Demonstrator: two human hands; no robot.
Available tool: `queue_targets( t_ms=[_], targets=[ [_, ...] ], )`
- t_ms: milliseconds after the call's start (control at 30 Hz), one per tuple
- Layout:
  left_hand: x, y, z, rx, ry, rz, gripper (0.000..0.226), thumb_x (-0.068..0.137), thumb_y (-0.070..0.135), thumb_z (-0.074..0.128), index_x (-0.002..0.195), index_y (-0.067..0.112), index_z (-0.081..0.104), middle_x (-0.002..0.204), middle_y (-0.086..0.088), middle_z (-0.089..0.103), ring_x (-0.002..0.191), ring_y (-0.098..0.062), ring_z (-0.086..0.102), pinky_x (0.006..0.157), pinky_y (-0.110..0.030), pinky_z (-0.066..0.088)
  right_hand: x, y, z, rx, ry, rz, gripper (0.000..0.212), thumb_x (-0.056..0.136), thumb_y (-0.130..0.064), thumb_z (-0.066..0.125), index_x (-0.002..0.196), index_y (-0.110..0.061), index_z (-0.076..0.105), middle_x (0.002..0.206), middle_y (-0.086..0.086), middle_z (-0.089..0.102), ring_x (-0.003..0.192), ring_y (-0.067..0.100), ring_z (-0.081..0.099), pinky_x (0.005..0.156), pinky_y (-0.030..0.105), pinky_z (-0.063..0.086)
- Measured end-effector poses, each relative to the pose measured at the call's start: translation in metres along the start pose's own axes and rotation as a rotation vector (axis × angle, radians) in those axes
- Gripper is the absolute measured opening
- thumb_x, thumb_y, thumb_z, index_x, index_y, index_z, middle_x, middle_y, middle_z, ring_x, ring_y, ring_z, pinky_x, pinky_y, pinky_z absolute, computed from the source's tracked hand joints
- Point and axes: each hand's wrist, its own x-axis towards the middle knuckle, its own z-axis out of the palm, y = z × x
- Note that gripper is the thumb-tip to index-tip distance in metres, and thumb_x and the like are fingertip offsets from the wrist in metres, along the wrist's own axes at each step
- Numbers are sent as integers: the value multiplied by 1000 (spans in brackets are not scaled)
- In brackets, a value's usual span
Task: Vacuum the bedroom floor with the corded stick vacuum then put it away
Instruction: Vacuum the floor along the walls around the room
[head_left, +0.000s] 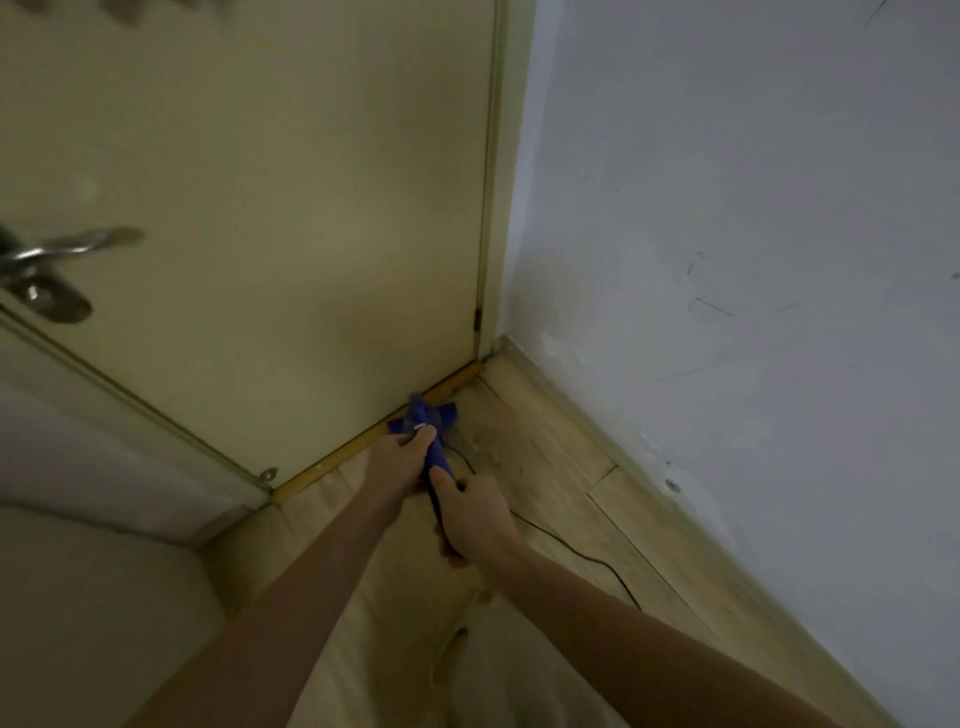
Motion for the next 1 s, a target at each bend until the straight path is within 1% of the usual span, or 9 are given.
queue_targets(
  t_ms=[100, 200, 267, 400, 467, 567, 633, 800, 1000],
  targets=[
    [-28, -19, 0, -20, 22, -13, 28, 95, 22, 58, 79, 0, 60, 84, -21, 63, 69, -27, 61, 63, -36, 52, -23, 19, 2, -35, -12, 22, 45, 101, -43, 41, 78, -8, 55, 59, 4, 56, 44, 13, 52, 46, 24, 47],
    [-51, -30, 3, -97, 59, -61, 25, 96, 21, 57, 97, -4, 61, 89, -16, 65, 71, -23, 62, 54, -30, 51, -36, 32, -2, -71, -31, -4, 43, 100, -42, 43, 91, -4, 59, 61, 4, 56, 41, 11, 51, 40, 20, 43],
    [-55, -32, 8, -130, 80, -66, 28, 96, 21, 56, 105, -6, 61, 97, -19, 66, 75, -25, 63, 54, -31, 51, -37, 34, -9, -82, -42, -26, 42, 100, -41, 44, 100, -1, 59, 62, 4, 56, 40, 11, 51, 37, 18, 41],
    [-54, -36, 32, -174, 124, -79, 24, 96, 23, 55, 93, 0, 60, 101, -21, 66, 89, -33, 66, 75, -44, 58, -27, 45, -31, -143, -74, -59, 40, 100, -41, 44, 86, -6, 56, 62, 5, 56, 42, 13, 51, 41, 21, 42],
    [-51, -38, 49, -197, 147, -92, 23, 97, 23, 54, 94, 0, 59, 95, -18, 65, 81, -28, 65, 69, -40, 58, -17, 52, -47, -185, -97, -74, 39, 101, -41, 43, 84, -7, 55, 61, 4, 55, 41, 12, 49, 41, 21, 41],
    [-48, -34, 80, -188, 187, -107, 24, 99, 22, 51, 84, 4, 55, 84, -14, 59, 71, -22, 59, 61, -34, 53, -4, 59, -77, -239, -145, -89, 39, 101, -41, 42, 89, -6, 54, 59, 3, 53, 39, 11, 47, 38, 20, 39],
    [-49, -29, 98, -195, 209, -118, 22, 99, 21, 50, 90, 2, 56, 81, -11, 58, 69, -20, 58, 55, -30, 50, 0, 59, -99, -243, -174, -100, 39, 102, -40, 41, 88, -6, 54, 59, 4, 53, 40, 11, 46, 38, 20, 37],
    [-52, -14, 130, -273, 263, -151, 25, 98, 21, 50, 106, -2, 57, 89, -12, 62, 69, -17, 60, 52, -26, 48, 6, 49, -142, -275, -249, -148, 37, 101, -39, 42, 85, -8, 55, 59, 3, 53, 42, 11, 47, 41, 22, 38],
    [-40, -4, 136, -336, 291, -202, 34, 97, 23, 52, 121, -2, 53, 107, -18, 62, 75, -22, 61, 54, -30, 51, 36, 50, -146, -334, -292, -210, 44, 102, -39, 41, 77, -6, 54, 51, 2, 54, 34, 9, 48, 41, 23, 40]
  ],
)
